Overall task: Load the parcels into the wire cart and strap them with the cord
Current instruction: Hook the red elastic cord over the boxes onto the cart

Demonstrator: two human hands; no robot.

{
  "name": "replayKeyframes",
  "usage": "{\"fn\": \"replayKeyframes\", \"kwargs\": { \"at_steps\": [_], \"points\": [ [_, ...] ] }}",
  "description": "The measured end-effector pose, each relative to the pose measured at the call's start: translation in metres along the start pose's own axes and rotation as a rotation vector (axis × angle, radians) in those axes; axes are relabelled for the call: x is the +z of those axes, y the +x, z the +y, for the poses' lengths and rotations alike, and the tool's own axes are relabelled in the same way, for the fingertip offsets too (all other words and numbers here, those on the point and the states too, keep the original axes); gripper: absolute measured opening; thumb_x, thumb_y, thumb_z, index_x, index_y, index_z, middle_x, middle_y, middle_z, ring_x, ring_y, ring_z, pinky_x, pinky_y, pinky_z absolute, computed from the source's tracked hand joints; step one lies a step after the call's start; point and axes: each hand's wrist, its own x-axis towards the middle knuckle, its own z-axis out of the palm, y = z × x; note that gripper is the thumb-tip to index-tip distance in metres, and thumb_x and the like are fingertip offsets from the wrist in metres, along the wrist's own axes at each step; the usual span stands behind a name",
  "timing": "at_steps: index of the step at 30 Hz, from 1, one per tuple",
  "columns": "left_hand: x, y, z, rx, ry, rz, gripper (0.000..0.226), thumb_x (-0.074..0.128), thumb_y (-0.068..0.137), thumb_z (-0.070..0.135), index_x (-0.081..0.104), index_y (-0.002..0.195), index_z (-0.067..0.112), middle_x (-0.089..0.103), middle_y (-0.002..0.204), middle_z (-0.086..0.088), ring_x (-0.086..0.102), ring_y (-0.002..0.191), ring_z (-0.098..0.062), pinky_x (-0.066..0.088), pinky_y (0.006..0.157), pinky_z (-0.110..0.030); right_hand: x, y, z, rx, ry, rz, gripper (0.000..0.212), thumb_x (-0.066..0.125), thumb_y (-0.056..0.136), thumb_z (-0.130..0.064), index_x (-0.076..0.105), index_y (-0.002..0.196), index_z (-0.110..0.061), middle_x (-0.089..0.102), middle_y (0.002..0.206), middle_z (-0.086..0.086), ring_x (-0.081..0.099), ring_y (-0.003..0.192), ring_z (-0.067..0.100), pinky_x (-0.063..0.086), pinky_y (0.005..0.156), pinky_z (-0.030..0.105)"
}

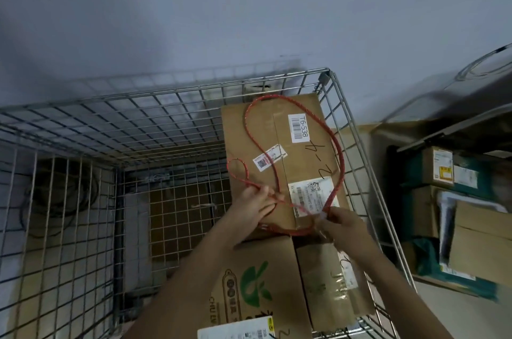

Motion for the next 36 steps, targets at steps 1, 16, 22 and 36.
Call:
{"fn": "replayKeyframes", "kwargs": {
  "at_steps": [1, 16, 22, 36],
  "points": [
    [0.001, 0.0, 0.0, -0.007, -0.074, 0.021, 0.019, 0.039, 0.103, 0.018, 0.049, 0.094, 0.005, 0.065, 0.084, -0.01, 0.069, 0.097, -0.024, 0.046, 0.098, -0.035, -0.008, -0.005, -0.018, -0.006, 0.192, -0.05, 0.01, 0.061, 0.092, -0.012, 0.071, 0.091, -0.016, 0.069, 0.08, 0.002, 0.06, 0.06, 0.007, 0.048, 0.051, 0.02],
    [-0.023, -0.073, 0.119, 0.515, 0.176, 0.077, 0.048, 0.029, 0.097, 0.046, 0.062, 0.086, 0.013, 0.058, 0.099, -0.031, 0.026, 0.041, -0.007, 0.024, 0.041, -0.019, -0.105, -0.053, -0.23, -1.035, -0.036, 0.232, 0.007, 0.056, 0.092, -0.01, 0.053, 0.092, -0.004, 0.053, 0.112, -0.005, 0.053, 0.08, 0.005, 0.043, 0.063, 0.026],
    [-0.014, -0.113, 0.216, 0.88, 0.26, 0.153, 0.042, 0.023, 0.102, 0.033, 0.056, 0.092, 0.008, 0.061, 0.129, -0.006, 0.023, 0.039, -0.005, 0.021, 0.042, -0.021, -0.134, -0.042, -0.329, -1.298, -0.428, 0.42, 0.029, 0.056, 0.097, -0.025, 0.06, 0.098, 0.004, 0.062, 0.103, 0.01, 0.063, 0.088, 0.022, 0.05, 0.062, 0.036],
    [-0.037, -0.109, 0.221, 0.866, 0.1, 0.177, 0.043, 0.023, 0.105, 0.032, 0.056, 0.088, 0.008, 0.064, 0.115, -0.009, 0.022, 0.04, -0.006, 0.028, 0.043, -0.021, -0.13, 0.007, -0.331, -1.26, -0.485, 0.537, 0.015, 0.06, 0.081, -0.012, 0.06, 0.074, 0.001, 0.056, 0.131, 0.004, 0.061, 0.079, 0.006, 0.045, 0.063, 0.018]
  ]
}}
